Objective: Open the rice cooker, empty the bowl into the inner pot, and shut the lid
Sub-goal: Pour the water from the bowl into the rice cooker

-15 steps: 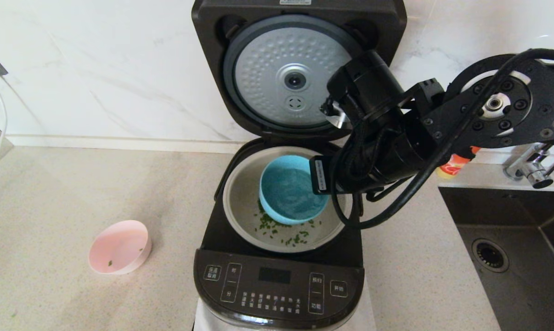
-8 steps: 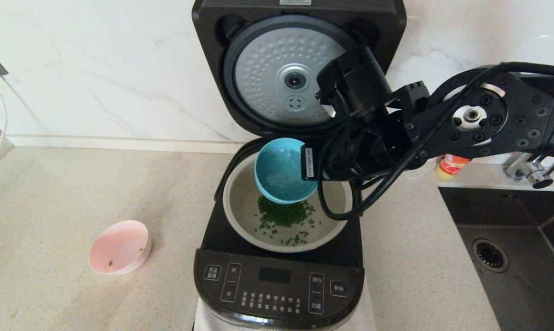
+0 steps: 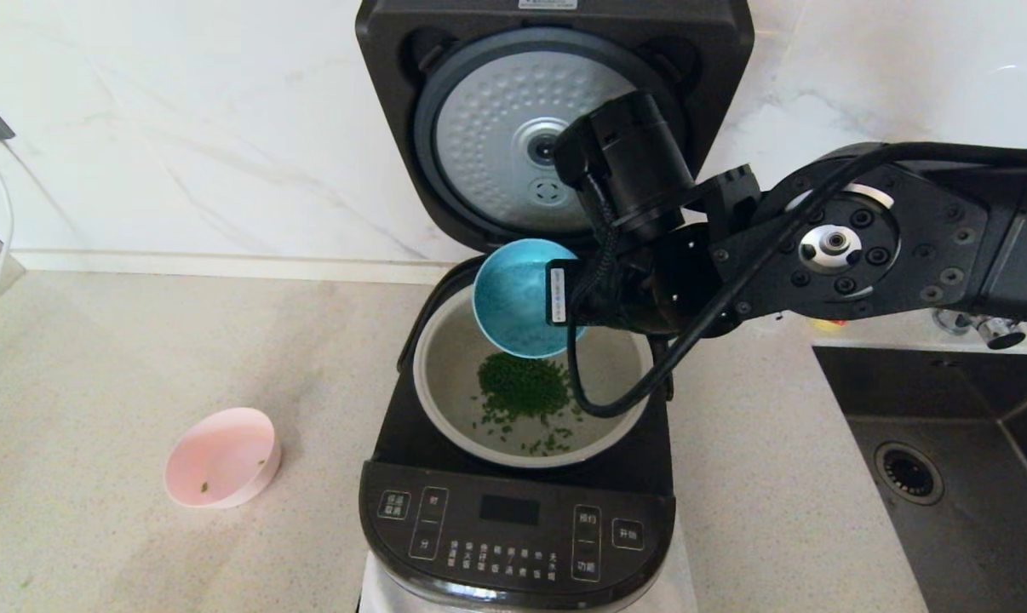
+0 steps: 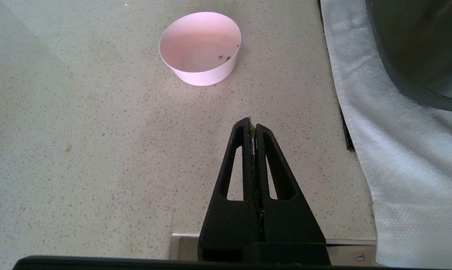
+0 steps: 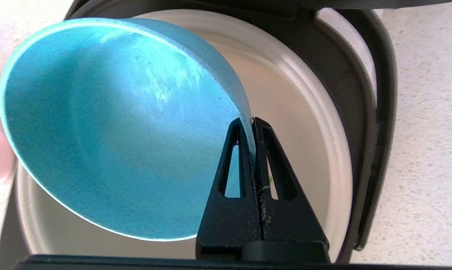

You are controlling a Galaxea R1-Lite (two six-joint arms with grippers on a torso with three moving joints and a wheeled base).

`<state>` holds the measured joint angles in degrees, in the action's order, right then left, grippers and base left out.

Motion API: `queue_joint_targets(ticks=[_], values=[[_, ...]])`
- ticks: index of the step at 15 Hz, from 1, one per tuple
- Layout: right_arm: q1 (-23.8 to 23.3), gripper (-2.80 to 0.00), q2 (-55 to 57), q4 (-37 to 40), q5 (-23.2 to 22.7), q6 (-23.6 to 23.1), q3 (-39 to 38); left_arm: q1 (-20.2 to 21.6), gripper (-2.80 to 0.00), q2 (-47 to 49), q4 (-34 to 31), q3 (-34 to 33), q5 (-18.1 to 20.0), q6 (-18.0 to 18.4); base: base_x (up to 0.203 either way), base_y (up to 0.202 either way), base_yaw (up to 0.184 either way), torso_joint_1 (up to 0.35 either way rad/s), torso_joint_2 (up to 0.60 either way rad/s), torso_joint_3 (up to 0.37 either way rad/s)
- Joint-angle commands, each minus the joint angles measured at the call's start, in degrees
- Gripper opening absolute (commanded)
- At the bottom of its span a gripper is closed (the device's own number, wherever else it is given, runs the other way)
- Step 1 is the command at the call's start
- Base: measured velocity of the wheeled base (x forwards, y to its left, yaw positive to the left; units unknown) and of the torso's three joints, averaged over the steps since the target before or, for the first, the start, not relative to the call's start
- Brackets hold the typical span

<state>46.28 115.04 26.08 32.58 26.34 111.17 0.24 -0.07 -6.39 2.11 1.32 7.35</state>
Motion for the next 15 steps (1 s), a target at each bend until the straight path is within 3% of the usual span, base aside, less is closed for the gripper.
queue_joint_targets(ticks=[1, 7, 15], values=[[0.04, -2.8, 0.0, 0.13, 1.6, 0.02, 0.02, 0.02, -2.8, 0.07, -0.03, 0.0, 0.0, 0.04, 0.0, 0.0, 0.0, 0.0, 0.0, 0.0], [0.04, -2.8, -1.12, -5.6, 8.33, -5.65, -0.16, 0.02, -2.8, 0.07, -0.03, 0.0, 0.0, 0.04, 0.0, 0.0, 0.0, 0.0, 0.0, 0.0], [0.83, -2.8, -1.05, -10.6, 13.73, -12.45, -0.6, 0.02, -2.8, 0.07, -0.03, 0.0, 0.0, 0.04, 0.0, 0.0, 0.0, 0.0, 0.0, 0.0]])
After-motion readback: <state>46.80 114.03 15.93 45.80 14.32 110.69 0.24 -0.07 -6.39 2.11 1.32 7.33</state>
